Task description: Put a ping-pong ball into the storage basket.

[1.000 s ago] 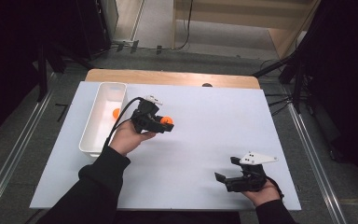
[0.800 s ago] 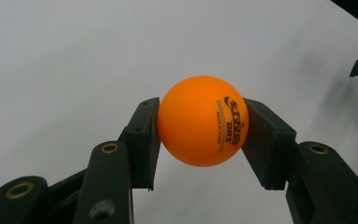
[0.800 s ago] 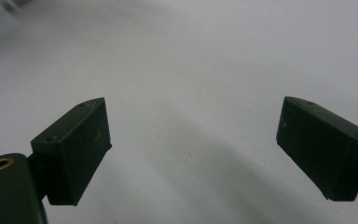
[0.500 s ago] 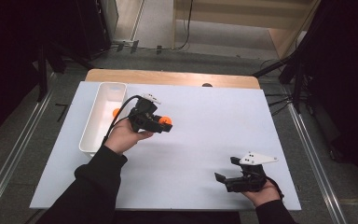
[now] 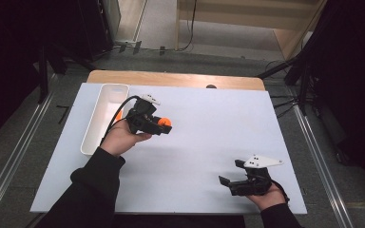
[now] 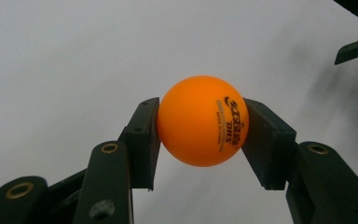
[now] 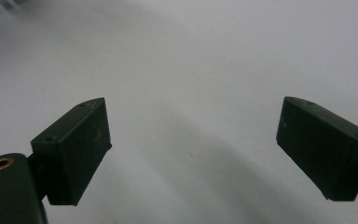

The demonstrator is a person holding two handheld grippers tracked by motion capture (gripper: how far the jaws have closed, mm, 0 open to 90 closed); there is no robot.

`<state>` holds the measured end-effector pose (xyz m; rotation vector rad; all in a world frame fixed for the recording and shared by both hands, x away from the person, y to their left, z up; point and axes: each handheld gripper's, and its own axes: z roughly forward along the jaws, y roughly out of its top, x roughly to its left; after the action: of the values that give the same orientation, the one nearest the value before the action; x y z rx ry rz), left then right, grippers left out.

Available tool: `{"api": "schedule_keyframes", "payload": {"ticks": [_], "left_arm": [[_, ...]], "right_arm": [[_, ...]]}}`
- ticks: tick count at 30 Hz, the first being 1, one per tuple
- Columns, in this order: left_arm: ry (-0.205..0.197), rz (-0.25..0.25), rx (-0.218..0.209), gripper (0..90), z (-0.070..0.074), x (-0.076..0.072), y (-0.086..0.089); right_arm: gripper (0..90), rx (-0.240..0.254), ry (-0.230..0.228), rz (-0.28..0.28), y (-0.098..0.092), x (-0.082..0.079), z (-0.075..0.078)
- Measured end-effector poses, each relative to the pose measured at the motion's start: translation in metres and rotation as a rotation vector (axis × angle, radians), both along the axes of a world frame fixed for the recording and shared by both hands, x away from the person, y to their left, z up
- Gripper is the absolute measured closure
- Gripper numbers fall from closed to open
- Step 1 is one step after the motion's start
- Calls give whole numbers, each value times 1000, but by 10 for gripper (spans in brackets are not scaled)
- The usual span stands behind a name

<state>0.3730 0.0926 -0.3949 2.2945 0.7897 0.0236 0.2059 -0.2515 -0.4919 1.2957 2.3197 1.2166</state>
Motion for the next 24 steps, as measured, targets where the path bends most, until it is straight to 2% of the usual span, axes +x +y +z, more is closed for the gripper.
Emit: {"api": "schedule_keyframes", "payload": {"ticks": [9,24], "left_arm": [[0,-5,11,505,4,0,8],[-1,13,5,505,9,2,22]], "right_arm": [[85,-4,0,-1,0,0,0],[86,-8,1,-2,1,0,0]]}}
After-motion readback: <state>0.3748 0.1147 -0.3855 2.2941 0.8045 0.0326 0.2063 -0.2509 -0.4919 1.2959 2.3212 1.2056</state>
